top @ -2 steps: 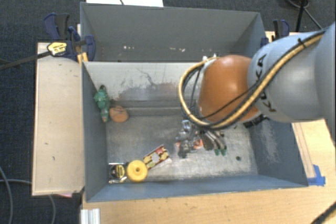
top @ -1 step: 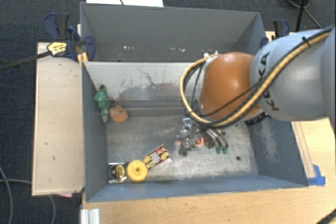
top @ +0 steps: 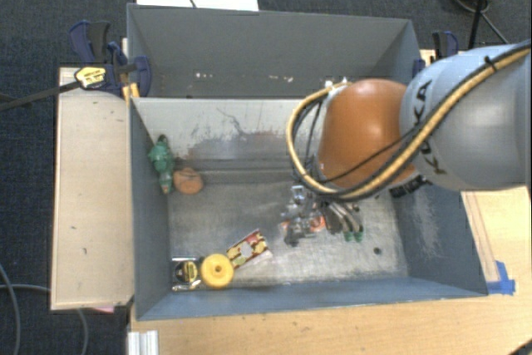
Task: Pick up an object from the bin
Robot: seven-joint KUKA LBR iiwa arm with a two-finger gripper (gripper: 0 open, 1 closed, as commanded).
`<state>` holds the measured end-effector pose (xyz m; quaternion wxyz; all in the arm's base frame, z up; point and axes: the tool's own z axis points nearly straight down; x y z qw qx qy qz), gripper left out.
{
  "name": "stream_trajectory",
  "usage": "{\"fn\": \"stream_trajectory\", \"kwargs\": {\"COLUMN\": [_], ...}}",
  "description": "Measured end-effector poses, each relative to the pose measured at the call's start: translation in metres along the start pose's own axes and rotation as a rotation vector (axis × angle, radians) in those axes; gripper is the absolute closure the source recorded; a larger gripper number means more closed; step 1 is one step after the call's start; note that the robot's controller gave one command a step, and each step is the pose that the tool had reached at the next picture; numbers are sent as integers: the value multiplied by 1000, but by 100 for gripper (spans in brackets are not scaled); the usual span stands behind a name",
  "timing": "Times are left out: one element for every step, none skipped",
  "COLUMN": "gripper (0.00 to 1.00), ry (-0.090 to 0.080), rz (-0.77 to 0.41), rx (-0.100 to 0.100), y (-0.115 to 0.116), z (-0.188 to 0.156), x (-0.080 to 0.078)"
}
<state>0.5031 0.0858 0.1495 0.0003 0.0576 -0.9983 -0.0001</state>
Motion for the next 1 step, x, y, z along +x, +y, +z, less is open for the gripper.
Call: {"fn": "stream_trajectory", "kwargs": {"gripper": [100], "ry": [-3], "rz": [1], "rx": [0], "y": [0], "z": [-13], "x": [0]}}
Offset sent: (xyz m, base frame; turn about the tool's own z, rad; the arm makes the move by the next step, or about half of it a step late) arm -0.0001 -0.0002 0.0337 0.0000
